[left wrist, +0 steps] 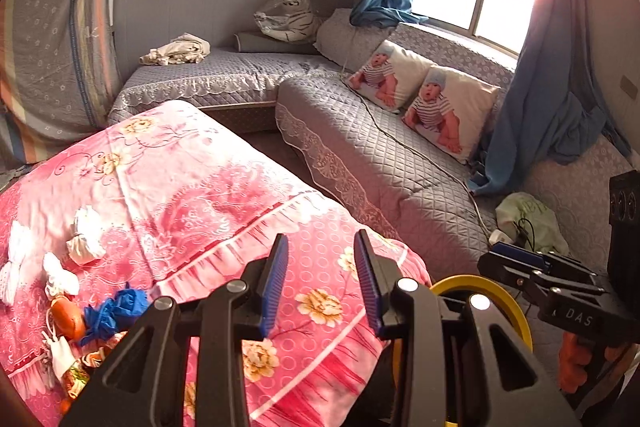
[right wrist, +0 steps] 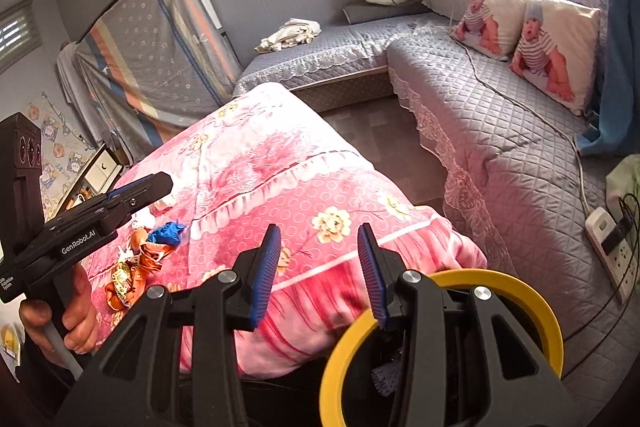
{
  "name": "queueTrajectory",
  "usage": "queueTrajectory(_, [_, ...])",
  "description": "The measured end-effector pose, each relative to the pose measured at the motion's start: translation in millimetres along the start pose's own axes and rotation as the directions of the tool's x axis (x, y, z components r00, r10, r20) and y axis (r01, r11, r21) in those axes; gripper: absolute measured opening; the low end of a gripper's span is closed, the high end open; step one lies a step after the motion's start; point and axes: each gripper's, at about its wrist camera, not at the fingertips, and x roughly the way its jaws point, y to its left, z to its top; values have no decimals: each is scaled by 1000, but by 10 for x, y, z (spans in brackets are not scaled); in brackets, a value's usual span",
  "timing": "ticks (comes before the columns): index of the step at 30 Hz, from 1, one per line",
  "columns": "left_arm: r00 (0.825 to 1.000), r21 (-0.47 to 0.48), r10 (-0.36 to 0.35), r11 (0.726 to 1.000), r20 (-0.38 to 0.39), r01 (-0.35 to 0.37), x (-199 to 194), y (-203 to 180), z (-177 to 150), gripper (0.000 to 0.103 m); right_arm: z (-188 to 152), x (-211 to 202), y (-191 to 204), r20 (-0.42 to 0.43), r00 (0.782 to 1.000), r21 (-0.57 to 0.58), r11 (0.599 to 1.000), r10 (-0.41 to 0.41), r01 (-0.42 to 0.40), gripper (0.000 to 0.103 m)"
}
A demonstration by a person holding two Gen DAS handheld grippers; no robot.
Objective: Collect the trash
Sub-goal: 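Move both open tools back over the trash on the bed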
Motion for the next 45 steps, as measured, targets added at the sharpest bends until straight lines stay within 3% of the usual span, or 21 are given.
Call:
queueTrajectory(9, [990,-127,126,985,57,-118,-337,764,163,32,348,325,755,-26,994,-108,989,102,-104,38])
queueTrajectory(15, [970,-189,229,959,81,-210,-574,1260,194,32,520,583,1224,-55,987,-156,975,153,-160,38])
queueTrajectory(25, [914,-294,394,889,96,-352,-902,1950,96,32,657,1113,1961,-122,964,-202,945,237,-258,38])
queueTrajectory(33, [862,-359,502,818,66,-449,-934,2435,-58,32,629,1615,2472,-201,943,-227,923,266,-309,38])
queueTrajectory(45, [829,-461,558,724,-45,-513,-657,3253,-357,32,524,2353,2919,-311,919,-244,914,243,-325,38])
